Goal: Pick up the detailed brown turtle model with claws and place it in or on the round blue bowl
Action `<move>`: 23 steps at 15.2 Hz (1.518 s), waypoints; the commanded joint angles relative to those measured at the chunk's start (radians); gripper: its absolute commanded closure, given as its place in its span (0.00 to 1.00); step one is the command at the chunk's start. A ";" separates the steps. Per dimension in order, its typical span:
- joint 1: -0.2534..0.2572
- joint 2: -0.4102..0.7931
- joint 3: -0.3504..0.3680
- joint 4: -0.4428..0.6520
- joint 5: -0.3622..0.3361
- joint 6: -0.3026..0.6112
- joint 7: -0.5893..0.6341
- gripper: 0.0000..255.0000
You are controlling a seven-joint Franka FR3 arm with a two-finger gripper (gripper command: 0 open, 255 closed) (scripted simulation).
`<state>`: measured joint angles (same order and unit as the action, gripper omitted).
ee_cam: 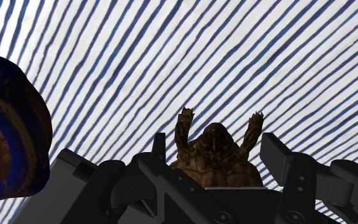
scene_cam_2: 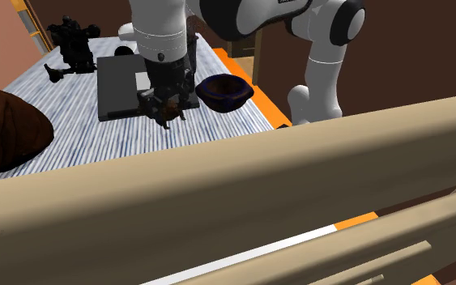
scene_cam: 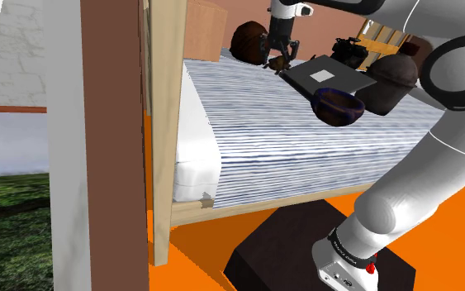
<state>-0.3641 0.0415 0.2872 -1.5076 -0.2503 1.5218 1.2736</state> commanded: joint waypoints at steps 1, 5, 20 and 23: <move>0.003 0.013 0.003 0.045 -0.004 -0.033 -0.002 1.00; 0.009 0.038 0.006 0.130 -0.013 -0.095 -0.011 1.00; -0.035 -0.174 -0.035 0.008 0.039 -0.155 -0.106 1.00; -0.047 -0.296 -0.069 -0.117 0.061 -0.140 -0.150 1.00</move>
<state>-0.4083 -0.2184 0.2263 -1.5931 -0.1954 1.3826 1.1363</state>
